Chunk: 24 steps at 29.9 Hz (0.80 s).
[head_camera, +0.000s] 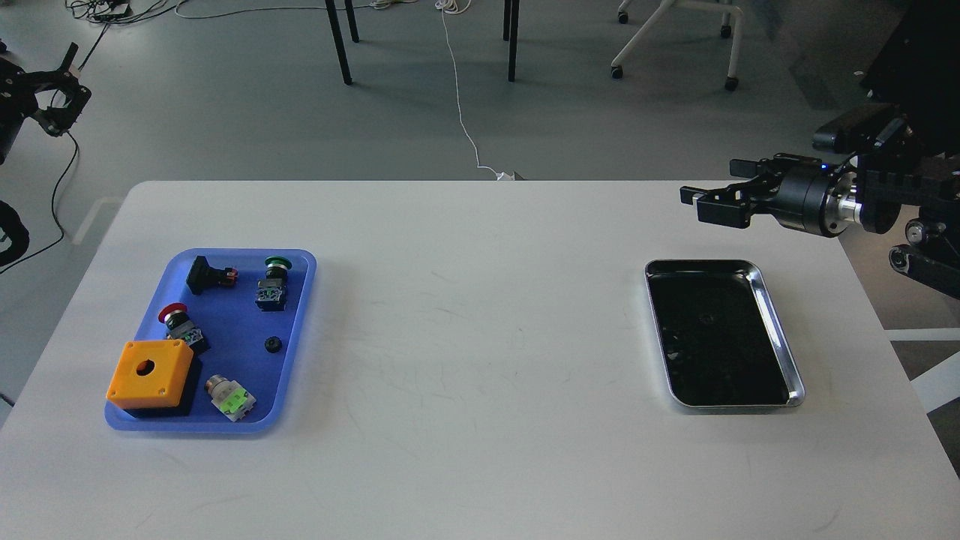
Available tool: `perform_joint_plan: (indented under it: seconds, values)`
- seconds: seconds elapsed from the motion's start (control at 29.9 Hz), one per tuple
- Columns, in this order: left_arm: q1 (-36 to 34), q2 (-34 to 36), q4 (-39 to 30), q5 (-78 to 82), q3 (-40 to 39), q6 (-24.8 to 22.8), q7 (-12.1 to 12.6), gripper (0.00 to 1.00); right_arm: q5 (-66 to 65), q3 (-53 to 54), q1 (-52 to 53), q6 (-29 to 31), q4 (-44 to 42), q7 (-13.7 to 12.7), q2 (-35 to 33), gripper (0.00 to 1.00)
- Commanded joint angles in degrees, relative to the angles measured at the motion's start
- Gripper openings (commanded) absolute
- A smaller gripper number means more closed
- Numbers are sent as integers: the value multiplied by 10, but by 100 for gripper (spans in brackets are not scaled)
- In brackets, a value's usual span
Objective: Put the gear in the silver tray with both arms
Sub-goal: 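Open the right gripper and withdraw it from the silver tray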
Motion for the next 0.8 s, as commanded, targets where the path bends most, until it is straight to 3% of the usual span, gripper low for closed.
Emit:
perform_joint_plan:
  seconds: [0.0, 0.27, 0.5, 0.6, 0.77]
  values:
    - [11, 10, 1, 4, 4, 0, 4, 98, 83, 57, -12, -2, 1, 0, -3, 99]
    - [10, 27, 0, 87, 61, 0, 7, 98, 283, 187, -80, -9, -6, 0, 54, 99]
    - [9, 40, -10, 220, 75, 0, 3, 98, 377, 363, -152, -2, -81, 0, 134, 99]
    - [11, 66, -72, 270, 76, 0, 2, 98, 434, 409, -170, 1, -123, 0, 179, 100]
    - [13, 113, -211, 395, 75, 0, 1, 98, 546, 442, -174, 30, -139, 0, 193, 100]
